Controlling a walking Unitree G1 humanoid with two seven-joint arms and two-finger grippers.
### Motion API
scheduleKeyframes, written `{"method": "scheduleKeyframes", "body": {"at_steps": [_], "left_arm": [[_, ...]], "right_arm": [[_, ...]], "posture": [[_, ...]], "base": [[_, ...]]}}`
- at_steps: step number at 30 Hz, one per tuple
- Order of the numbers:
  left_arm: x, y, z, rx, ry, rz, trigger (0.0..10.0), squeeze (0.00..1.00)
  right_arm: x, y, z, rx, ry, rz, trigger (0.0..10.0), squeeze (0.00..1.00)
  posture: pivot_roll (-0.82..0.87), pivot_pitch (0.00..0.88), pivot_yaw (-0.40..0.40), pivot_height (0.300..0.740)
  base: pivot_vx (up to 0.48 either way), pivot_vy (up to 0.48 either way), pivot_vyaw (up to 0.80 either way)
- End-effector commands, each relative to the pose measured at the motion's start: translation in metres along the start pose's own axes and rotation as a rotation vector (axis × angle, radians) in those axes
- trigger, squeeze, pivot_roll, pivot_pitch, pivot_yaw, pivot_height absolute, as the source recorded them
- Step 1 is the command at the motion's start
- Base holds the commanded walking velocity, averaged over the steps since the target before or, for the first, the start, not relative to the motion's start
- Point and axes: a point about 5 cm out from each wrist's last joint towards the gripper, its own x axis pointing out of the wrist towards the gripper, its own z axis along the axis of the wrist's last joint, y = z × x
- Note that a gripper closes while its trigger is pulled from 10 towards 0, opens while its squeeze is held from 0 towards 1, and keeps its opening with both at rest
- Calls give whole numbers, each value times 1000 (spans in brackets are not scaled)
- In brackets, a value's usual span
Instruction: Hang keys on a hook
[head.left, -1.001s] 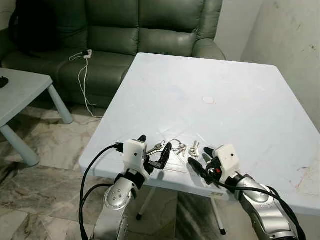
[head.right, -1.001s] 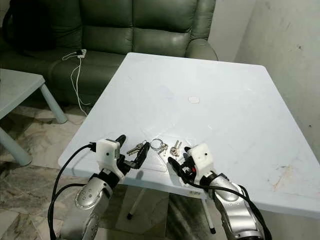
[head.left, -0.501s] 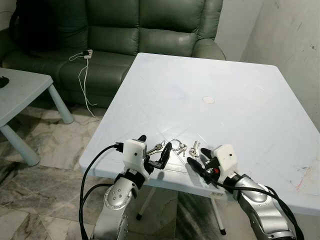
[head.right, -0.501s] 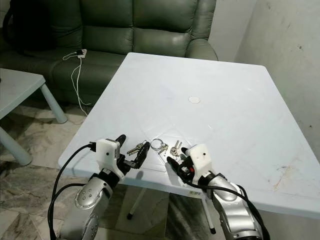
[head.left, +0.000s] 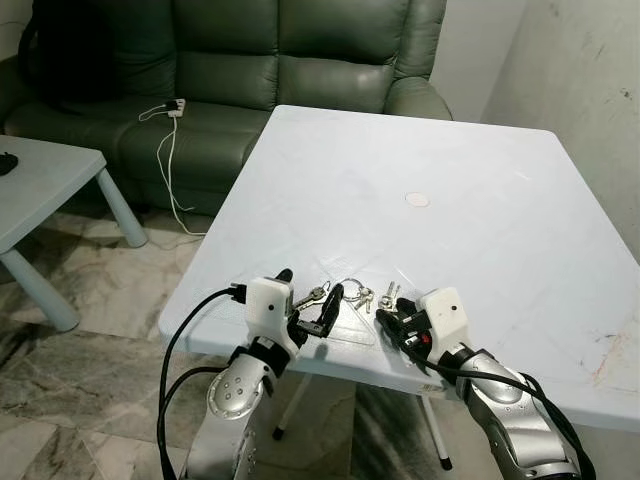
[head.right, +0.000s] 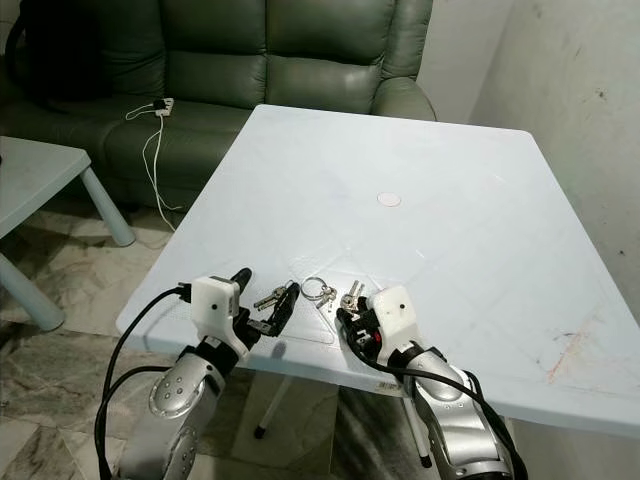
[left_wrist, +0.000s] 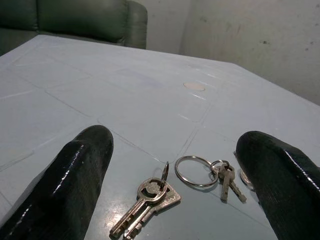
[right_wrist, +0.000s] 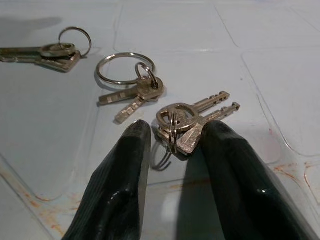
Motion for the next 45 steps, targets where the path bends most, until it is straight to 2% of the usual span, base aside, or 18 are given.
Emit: {"method": "scheduleKeyframes", "body": {"at_steps": [1,6,8,12,14,23,27,29,31,32,33,34,35,37,39,42,43,45], "left_arm": [[2,-6,2,-16,-5,-4,10000,0],[1,-7,2,-17,-5,-3,10000,0],[1,-7,2,-19,-4,-3,10000,0],[1,-6,2,-18,-4,-2,10000,0],[1,-6,2,-18,-5,-2,10000,0],[2,-6,2,-17,-4,-6,10000,0],[3,-6,3,-17,-4,-8,10000,0],[3,-6,3,-17,-4,-8,10000,0],[3,-6,3,-17,-4,-9,10000,0],[3,-6,3,-18,-4,-9,10000,0],[4,-6,3,-18,-5,-9,10000,0],[4,-6,3,-18,-5,-9,10000,0],[4,-6,3,-18,-5,-9,10000,0],[4,-7,3,-18,-7,-9,10000,0],[4,-7,3,-18,-7,-9,10000,0],[4,-6,4,-19,-8,-8,10000,0],[4,-7,4,-19,-8,-7,10000,0],[4,-7,4,-19,-8,-7,10000,0]], "right_arm": [[2,-1,7,-19,-12,-11,7961,0],[2,-2,8,-18,-17,-17,2980,0],[1,-3,9,-23,-18,-20,2706,0],[-1,-5,10,-31,-54,7,6235,0],[-3,-6,10,-34,-61,8,9569,0],[-3,-5,11,-25,-75,32,9765,0],[-3,-5,11,-24,-73,36,8784,0],[-3,-5,11,-21,-74,36,6863,0],[-3,-6,10,-23,-70,30,6157,0],[-3,-6,10,-22,-71,28,5059,0],[-3,-6,10,-21,-72,27,5059,0],[-3,-6,10,-21,-73,27,3255,0],[-3,-6,10,-21,-73,27,3255,0],[-2,-6,10,-20,-70,21,1098,0],[-2,-6,10,-20,-69,22,314,0],[-1,-6,11,-24,-70,19,1059,0],[-1,-6,11,-26,-73,19,0,0],[-1,-6,11,-29,-74,20,157,0]], "posture": [[-3,20,-70,740],[-2,26,-71,740],[-1,25,-71,740],[-1,25,-71,740],[-4,28,-71,740],[-7,24,-67,740],[-6,23,-67,740],[-7,21,-67,740],[-6,20,-68,740],[-6,20,-68,740],[-6,18,-67,740],[-6,18,-67,740],[-6,18,-67,740],[-4,16,-68,740],[-5,15,-68,740],[-4,16,-69,740],[-4,17,-69,740],[-4,17,-69,740]], "base": [[0,0,0],[0,0,0],[0,0,0],[0,0,0],[0,0,0],[0,0,0],[0,0,0],[0,0,0],[0,0,0],[0,0,0],[0,0,0],[0,0,0],[0,0,0],[0,0,0],[0,0,0],[0,0,0],[0,0,0],[0,0,0]]}}
